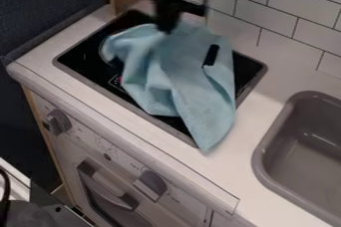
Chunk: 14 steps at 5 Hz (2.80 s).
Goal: Fold the cloth from the left to right
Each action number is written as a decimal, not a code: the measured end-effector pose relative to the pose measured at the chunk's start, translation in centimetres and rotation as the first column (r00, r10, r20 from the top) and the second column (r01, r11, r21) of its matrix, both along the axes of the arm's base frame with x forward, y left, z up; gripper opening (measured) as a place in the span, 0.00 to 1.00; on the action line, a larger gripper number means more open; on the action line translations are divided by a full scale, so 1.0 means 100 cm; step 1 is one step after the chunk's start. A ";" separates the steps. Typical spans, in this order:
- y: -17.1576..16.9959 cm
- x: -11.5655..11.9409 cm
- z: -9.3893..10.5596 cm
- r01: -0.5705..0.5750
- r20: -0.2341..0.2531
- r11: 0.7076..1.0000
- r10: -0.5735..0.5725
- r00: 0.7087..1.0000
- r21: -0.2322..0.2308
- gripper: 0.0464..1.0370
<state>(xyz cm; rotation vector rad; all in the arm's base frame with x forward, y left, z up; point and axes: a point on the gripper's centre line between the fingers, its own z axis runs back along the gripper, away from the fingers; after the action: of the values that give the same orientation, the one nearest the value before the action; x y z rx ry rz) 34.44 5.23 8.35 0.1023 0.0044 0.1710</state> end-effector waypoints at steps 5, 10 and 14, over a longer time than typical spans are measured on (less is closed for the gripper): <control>-0.136 -0.019 -0.054 -0.053 -0.070 0.957 0.035 0.997 -0.284 0.16; -0.093 -0.033 0.047 0.054 0.173 0.976 -0.018 0.985 -0.210 0.96; -0.008 -0.030 0.053 -0.055 0.140 0.996 0.064 0.988 -0.070 0.96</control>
<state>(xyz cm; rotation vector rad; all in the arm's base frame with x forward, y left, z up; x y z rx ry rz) 31.45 4.44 13.69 0.0241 -0.1290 0.2372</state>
